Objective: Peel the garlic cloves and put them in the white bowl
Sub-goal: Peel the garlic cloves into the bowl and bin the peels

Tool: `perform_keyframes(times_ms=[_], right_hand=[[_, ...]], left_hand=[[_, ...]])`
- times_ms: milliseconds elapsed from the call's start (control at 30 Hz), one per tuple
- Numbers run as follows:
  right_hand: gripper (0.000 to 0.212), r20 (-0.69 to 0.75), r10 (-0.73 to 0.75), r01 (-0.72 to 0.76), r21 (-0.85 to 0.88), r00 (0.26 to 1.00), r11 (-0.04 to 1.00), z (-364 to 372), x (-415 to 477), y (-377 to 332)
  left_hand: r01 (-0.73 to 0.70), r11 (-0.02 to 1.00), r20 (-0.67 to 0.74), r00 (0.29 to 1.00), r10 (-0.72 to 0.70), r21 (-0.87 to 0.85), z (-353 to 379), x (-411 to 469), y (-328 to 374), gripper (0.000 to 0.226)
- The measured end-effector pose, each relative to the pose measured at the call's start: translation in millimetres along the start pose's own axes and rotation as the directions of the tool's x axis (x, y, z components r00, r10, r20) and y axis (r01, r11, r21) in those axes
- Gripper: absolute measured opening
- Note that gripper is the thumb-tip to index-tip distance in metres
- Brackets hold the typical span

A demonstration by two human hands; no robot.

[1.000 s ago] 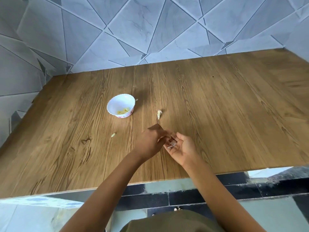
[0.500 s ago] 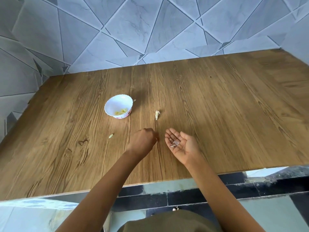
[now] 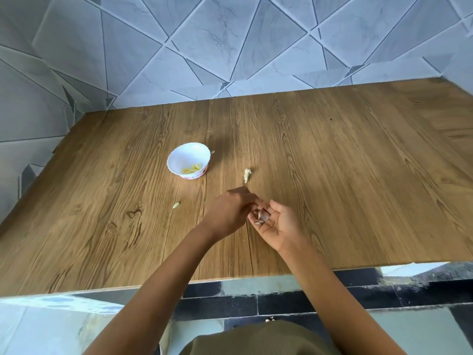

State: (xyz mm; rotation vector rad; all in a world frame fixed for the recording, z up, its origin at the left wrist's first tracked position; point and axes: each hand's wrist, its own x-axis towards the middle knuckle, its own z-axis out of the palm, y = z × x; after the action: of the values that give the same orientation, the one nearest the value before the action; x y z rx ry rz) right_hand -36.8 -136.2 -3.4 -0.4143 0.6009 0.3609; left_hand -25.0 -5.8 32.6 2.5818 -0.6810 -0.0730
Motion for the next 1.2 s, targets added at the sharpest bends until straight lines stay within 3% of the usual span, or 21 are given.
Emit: perform_keyframes(times_ms=[233, 400, 500, 600, 833, 1067, 1200], right_hand=[[0.035, 0.036, 0.048, -0.047, -0.024, 0.998, 0.999, 8.6, 1.9, 5.6], [0.037, 0.036, 0.096, -0.093, -0.073, 0.995, 0.993, 14.6, 3.6, 15.9], [0.035, 0.042, 0.101, -0.098, -0.073, 0.994, 0.993, 15.8, 6.2, 18.8], [0.036, 0.05, 0.128, -0.122, -0.097, 0.991, 0.988, 21.3, 9.3, 25.7], [0.036, 0.066, 0.146, -0.137, -0.121, 0.987, 0.983, 29.4, 14.3, 33.0], [0.037, 0.059, 0.138, -0.13, -0.122, 0.989, 0.984, 28.4, 17.0, 32.1], [0.037, 0.053, 0.145, -0.137, -0.127, 0.988, 0.982, 29.2, 16.9, 32.4]], left_hand=[[0.158, 0.982, -0.164, 0.971, -0.174, -0.107, -12.1, -12.5, -5.6, 0.014], [0.322, 0.944, -0.153, 0.932, -0.33, -0.072, -29.8, -37.2, -33.8, 0.018], [0.389, 0.921, -0.054, 0.92, -0.388, 0.024, -30.6, -49.8, -44.5, 0.019], [0.413, 0.908, 0.009, 0.91, -0.415, 0.076, -25.8, -64.8, -47.8, 0.018], [0.443, 0.892, -0.001, 0.896, -0.445, 0.093, -22.1, -81.4, -54.0, 0.021], [0.436, 0.87, -0.004, 0.894, -0.448, 0.231, -17.2, -73.2, -62.3, 0.016], [0.441, 0.895, 0.006, 0.897, -0.442, 0.072, -23.1, -68.5, -68.3, 0.017]])
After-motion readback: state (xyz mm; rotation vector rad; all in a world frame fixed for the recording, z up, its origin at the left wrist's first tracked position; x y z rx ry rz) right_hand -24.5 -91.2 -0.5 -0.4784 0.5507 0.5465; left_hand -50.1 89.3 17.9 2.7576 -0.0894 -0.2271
